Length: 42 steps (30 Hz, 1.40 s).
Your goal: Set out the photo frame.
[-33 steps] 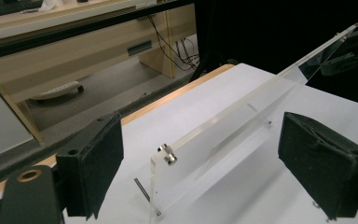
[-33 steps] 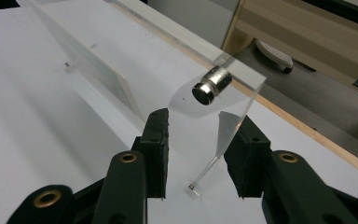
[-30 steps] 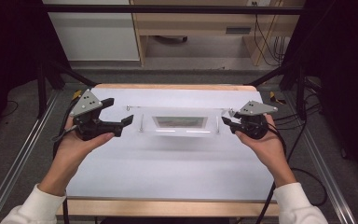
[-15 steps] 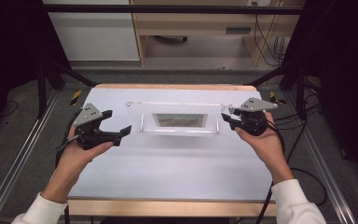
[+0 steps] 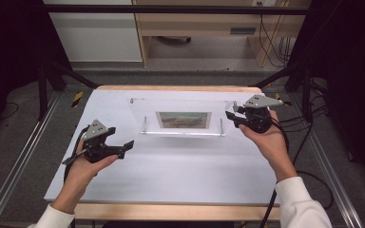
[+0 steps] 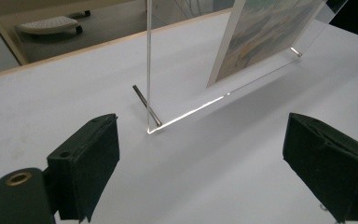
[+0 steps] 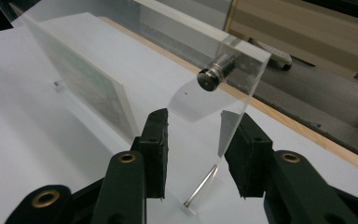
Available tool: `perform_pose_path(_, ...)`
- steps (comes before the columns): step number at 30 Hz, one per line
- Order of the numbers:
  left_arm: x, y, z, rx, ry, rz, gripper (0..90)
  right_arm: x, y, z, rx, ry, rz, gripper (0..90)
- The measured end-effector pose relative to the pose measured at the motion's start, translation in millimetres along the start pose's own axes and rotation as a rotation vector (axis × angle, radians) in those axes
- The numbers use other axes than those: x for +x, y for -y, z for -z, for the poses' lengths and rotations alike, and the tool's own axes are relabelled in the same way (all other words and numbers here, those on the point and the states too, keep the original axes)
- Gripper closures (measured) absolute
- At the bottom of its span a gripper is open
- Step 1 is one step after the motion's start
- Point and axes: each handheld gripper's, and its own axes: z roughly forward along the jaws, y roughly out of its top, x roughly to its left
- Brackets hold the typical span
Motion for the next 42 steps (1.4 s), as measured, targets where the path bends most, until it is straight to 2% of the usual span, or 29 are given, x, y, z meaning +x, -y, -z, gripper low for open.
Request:
perform_pose_path(3, 1.7, 8.4, -0.4, 0.027, -0.012, -0.018, 10.6, -3.3, -2.0, -2.9, -0.002, -0.002, -0.014, 61.4)
perform_pose_path(20, 9.5, 38.1, 5.5, 0.066, -0.056, -0.004, 10.6, -22.6, -10.5, -23.8, -0.02, -0.006, -0.103, 60.6)
perform_pose_path(28, 14.2, 46.5, 6.3, 0.089, -0.066, -0.001, 10.6, -28.6, -12.5, -32.0, -0.026, 0.0, -0.139, 60.3)
perform_pose_path(42, 20.6, 50.4, 11.2, 0.078, -0.079, 0.021, 10.6, -36.0, -15.7, -43.7, -0.026, 0.016, -0.175, 60.0)
